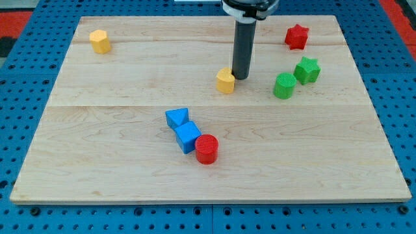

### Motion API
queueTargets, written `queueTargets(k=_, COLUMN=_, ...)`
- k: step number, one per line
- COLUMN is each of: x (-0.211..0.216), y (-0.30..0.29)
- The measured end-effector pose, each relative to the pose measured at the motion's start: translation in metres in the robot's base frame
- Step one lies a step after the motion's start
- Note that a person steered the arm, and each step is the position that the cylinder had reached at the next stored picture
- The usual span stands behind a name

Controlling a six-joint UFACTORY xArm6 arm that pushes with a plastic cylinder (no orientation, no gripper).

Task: Slide yellow heart towards blue cube

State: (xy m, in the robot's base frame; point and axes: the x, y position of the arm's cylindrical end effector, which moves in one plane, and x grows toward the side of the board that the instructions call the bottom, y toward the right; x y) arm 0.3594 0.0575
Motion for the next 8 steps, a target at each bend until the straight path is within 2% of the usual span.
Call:
queueTargets(k=5, x=-0.006, y=-0.013)
queueTargets(k=7, x=0.021, y=-0.041)
queueTargets(k=8, x=0.049, y=-0.043)
